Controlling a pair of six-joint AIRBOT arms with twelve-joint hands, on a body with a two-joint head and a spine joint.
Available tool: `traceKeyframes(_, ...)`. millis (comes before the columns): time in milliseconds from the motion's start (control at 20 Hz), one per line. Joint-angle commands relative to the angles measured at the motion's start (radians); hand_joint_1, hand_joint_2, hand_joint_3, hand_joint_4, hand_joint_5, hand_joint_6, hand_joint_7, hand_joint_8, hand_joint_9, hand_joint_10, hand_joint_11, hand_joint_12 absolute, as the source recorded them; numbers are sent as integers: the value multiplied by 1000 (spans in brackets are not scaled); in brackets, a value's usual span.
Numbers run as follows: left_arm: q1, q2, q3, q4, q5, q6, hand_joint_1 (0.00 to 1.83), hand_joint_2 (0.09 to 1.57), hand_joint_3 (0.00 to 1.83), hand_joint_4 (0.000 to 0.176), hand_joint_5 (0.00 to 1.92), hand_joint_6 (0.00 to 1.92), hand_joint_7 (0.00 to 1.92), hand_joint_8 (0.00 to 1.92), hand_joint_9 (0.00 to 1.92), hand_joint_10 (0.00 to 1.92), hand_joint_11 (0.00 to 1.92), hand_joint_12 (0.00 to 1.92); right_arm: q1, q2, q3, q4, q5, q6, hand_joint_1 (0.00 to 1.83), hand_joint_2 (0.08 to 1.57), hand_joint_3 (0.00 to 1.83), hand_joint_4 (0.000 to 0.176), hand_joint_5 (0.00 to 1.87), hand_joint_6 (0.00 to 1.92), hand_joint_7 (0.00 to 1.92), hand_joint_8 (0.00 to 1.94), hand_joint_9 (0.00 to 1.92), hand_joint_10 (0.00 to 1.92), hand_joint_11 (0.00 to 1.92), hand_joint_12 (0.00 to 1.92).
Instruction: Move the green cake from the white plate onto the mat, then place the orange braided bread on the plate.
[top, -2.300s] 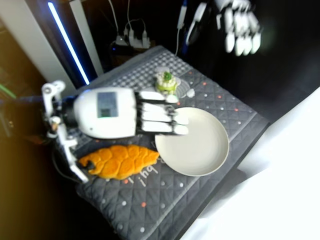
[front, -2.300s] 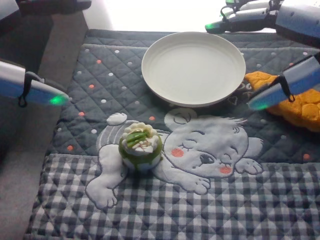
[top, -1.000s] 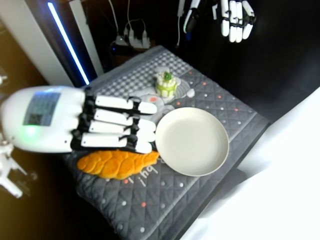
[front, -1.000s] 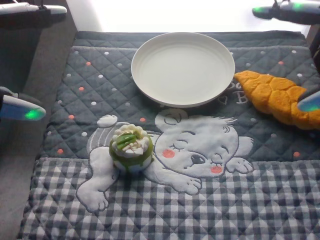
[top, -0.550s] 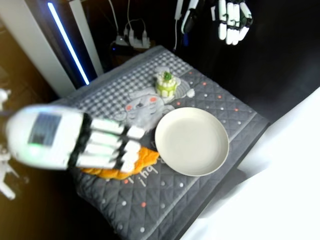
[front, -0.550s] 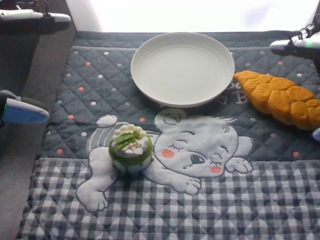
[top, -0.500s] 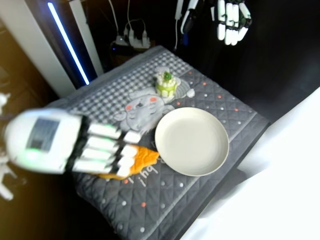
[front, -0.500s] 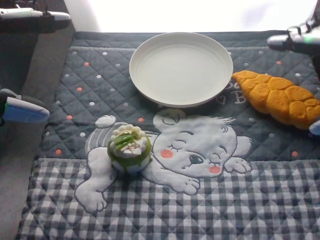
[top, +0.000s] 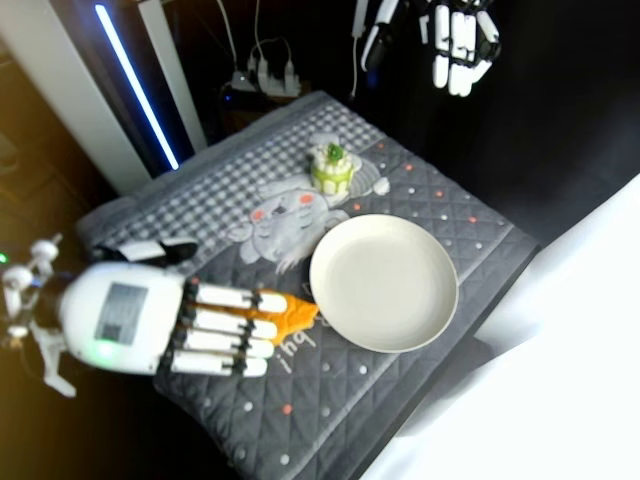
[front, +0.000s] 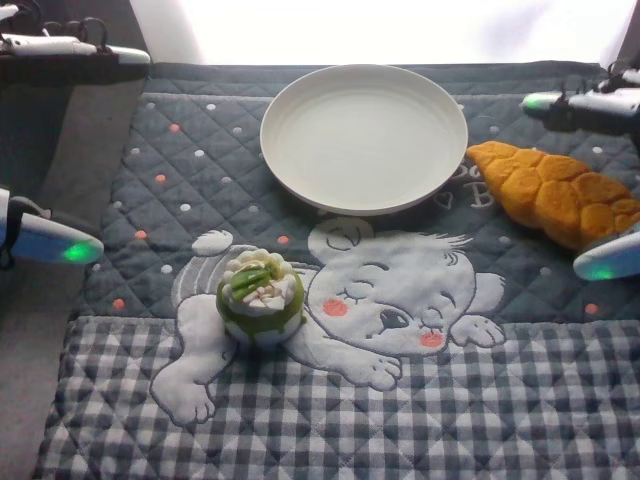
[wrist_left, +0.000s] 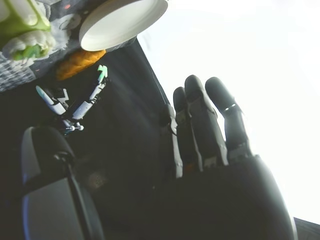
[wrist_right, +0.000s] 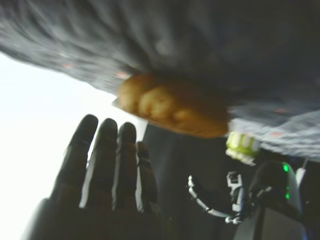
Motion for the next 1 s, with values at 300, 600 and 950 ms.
traceKeyframes(300,-6,1,3,-44,-118,4,770,763,6,53,409,3,509,7,534,37,19,1464,7,-10,14,29,82,5,603,719,4,38,148,1,353,16,330,9,0,922)
traceKeyframes(600,-3,-4,4,-44,-120,4,770,775,4,55,407,4,517,6,525,35,4,1449,7,1,-9,-7,80,5,594,725,1,40,173,2,373,3,339,3,0,987)
traceKeyframes(950,0,-10,6,-44,-120,9,761,781,3,53,398,0,518,3,523,39,0,1462,5,-26,40,-32,-28,5,535,721,0,3,183,0,408,10,392,9,0,938)
